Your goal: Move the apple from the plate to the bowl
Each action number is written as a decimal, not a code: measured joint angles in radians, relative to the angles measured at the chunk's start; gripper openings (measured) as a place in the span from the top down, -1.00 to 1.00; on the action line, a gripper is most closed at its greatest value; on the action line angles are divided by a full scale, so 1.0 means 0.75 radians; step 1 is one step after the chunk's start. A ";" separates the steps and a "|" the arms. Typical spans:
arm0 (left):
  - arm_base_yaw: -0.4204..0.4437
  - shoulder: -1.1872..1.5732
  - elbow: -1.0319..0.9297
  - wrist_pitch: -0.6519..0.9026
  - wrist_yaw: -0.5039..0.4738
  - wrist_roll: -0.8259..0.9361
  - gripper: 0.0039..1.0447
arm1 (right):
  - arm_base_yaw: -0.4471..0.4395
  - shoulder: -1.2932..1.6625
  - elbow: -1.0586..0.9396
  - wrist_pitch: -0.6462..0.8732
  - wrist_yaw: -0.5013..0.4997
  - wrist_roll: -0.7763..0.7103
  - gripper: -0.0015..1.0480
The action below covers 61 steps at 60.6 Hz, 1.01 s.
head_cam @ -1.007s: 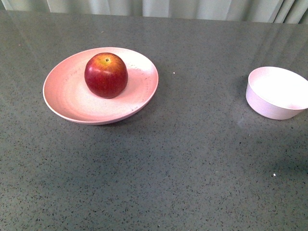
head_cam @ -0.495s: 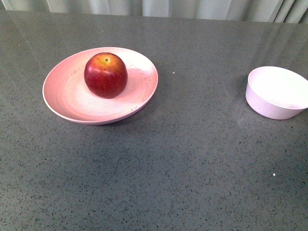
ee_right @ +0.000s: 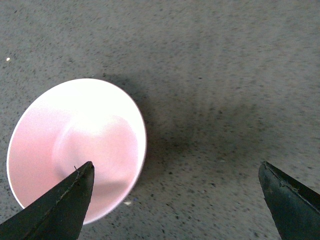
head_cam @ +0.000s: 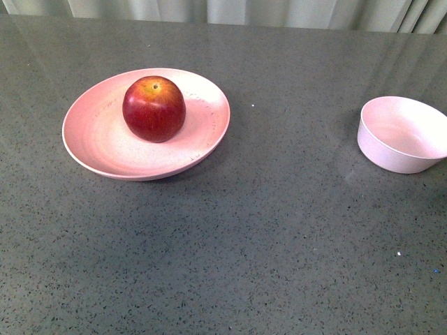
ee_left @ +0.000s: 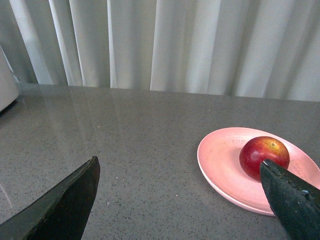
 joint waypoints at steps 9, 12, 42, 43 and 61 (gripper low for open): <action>0.000 0.000 0.000 0.000 -0.001 -0.001 -0.84 | 0.043 0.105 0.046 -0.002 -0.011 0.010 -0.83; 0.000 0.000 0.000 0.000 -0.001 0.000 -0.84 | 0.057 0.147 0.063 -0.001 -0.009 0.017 -0.83; 0.000 0.000 0.000 0.000 0.000 0.000 -0.84 | 0.113 0.310 0.194 -0.067 0.006 0.063 -0.03; 0.000 0.000 0.000 0.000 0.000 0.000 -0.84 | 0.114 0.312 0.198 -0.073 0.006 0.066 0.04; 0.000 0.000 0.000 0.000 0.000 0.000 -0.84 | 0.163 0.321 0.266 -0.136 -0.022 0.107 0.97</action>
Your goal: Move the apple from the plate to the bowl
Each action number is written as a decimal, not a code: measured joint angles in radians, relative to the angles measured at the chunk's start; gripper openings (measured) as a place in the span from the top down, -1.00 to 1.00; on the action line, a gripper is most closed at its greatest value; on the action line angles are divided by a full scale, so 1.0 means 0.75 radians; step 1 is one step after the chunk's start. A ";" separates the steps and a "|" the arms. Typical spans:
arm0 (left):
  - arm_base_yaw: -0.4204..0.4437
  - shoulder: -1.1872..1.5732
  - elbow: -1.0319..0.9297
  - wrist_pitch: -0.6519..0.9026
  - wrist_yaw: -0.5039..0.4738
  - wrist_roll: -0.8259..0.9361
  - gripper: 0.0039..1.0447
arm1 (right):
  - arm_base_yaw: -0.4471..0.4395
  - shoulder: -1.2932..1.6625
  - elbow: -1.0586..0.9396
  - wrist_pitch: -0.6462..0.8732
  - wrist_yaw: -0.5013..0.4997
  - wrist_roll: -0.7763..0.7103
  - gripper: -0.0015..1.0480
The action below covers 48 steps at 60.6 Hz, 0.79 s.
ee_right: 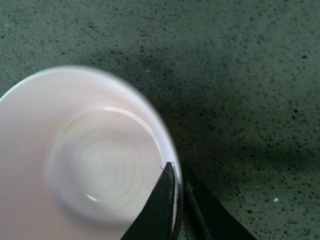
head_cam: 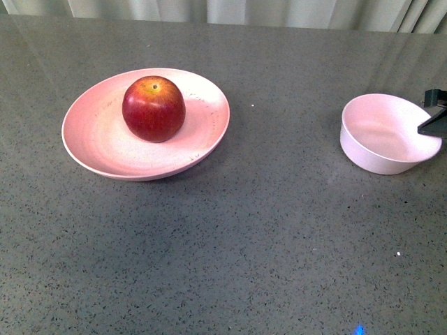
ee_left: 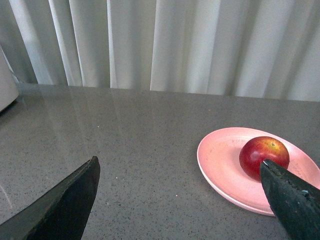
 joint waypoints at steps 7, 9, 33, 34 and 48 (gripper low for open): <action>0.000 0.000 0.000 0.000 0.000 0.000 -0.84 | 0.047 0.029 0.045 -0.018 -0.005 0.020 0.97; 0.000 0.000 0.000 0.000 -0.001 -0.001 -0.84 | 0.056 0.037 0.055 -0.022 -0.008 0.024 0.97; 0.000 0.000 0.000 0.000 -0.001 0.000 -0.84 | 0.207 0.174 0.248 -0.069 -0.024 0.099 0.97; 0.000 0.000 0.000 0.000 0.000 -0.001 -0.84 | 0.211 0.176 0.251 -0.070 -0.026 0.101 0.97; 0.000 0.000 0.000 0.000 -0.001 0.000 -0.84 | 0.289 0.207 0.297 -0.095 -0.027 0.124 0.97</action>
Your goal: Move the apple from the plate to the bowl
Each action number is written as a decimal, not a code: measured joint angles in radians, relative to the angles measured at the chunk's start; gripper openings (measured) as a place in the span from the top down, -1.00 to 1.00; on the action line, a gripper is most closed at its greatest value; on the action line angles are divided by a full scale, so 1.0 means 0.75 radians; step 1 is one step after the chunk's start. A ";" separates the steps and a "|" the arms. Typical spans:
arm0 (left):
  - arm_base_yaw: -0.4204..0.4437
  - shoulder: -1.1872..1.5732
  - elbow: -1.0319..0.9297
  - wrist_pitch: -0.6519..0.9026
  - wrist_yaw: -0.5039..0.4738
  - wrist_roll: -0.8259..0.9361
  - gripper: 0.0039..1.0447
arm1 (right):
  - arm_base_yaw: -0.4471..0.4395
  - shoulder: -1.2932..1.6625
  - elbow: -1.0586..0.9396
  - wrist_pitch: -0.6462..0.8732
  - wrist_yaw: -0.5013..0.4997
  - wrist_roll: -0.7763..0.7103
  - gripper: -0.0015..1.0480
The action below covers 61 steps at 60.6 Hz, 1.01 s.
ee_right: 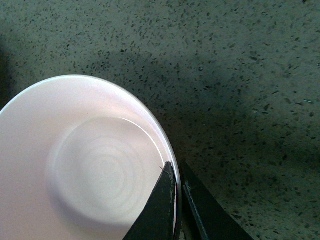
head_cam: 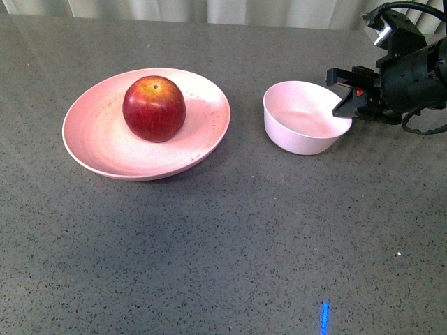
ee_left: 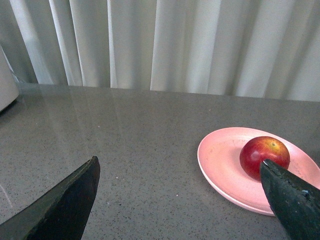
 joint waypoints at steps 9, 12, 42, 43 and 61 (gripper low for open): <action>0.000 0.000 0.000 0.000 0.001 0.000 -0.84 | 0.003 0.000 -0.008 0.010 -0.001 0.002 0.71; 0.000 0.000 0.000 0.000 0.001 0.000 -0.84 | 0.002 0.000 -0.014 0.018 -0.001 0.006 0.58; 0.000 0.000 0.000 0.000 0.001 0.000 -0.84 | -0.116 -0.315 -0.220 0.212 0.062 0.064 -0.85; 0.000 0.000 0.000 0.000 0.000 0.000 -0.84 | -0.121 -0.334 -0.232 0.221 0.071 0.064 -0.86; 0.000 0.000 0.000 0.000 0.001 -0.001 -0.84 | -0.198 -0.881 -0.898 1.093 0.307 -0.179 -0.01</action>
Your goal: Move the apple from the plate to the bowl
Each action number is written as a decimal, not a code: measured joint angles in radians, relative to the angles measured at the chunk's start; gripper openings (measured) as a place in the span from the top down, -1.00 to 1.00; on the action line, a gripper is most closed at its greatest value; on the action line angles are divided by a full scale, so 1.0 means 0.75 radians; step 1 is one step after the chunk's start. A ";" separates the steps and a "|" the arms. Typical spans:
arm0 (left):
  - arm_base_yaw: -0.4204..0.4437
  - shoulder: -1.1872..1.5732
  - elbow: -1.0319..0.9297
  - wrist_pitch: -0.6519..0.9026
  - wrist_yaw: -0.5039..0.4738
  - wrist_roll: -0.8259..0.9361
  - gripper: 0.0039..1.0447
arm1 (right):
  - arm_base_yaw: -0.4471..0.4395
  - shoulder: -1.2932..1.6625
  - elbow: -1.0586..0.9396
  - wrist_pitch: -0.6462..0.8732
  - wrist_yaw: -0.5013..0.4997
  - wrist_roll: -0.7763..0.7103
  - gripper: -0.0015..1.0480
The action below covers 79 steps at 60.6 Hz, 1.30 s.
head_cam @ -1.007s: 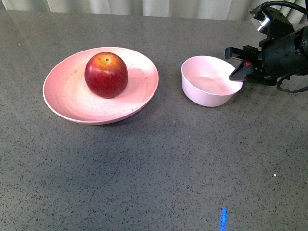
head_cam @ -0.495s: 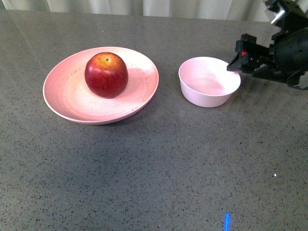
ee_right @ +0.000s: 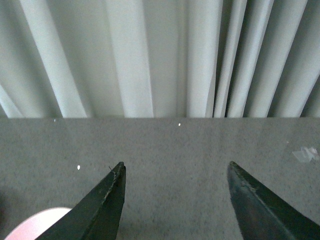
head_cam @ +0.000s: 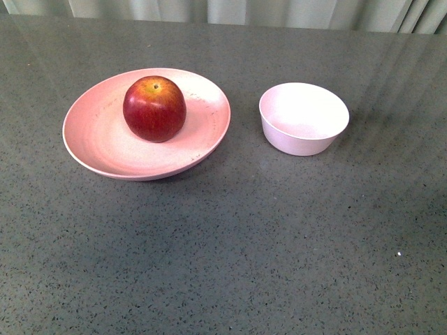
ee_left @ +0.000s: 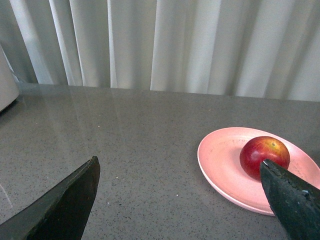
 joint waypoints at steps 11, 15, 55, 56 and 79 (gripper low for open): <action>0.000 0.000 0.000 0.000 0.000 0.001 -0.84 | 0.000 -0.151 -0.202 0.027 0.001 -0.027 0.63; 0.000 0.000 0.000 0.000 0.000 0.001 -0.84 | 0.000 -0.216 -0.263 0.027 0.004 -0.030 0.90; 0.000 0.000 0.000 0.000 0.000 0.001 -0.84 | 0.001 -0.756 -0.606 -0.185 0.003 -0.037 0.96; 0.000 0.000 0.000 0.000 0.000 0.001 -0.84 | 0.001 -0.779 -0.606 -0.203 0.003 -0.037 0.96; 0.000 0.000 0.000 0.000 0.000 0.001 -0.84 | 0.001 -1.115 -0.608 -0.499 0.003 -0.037 0.96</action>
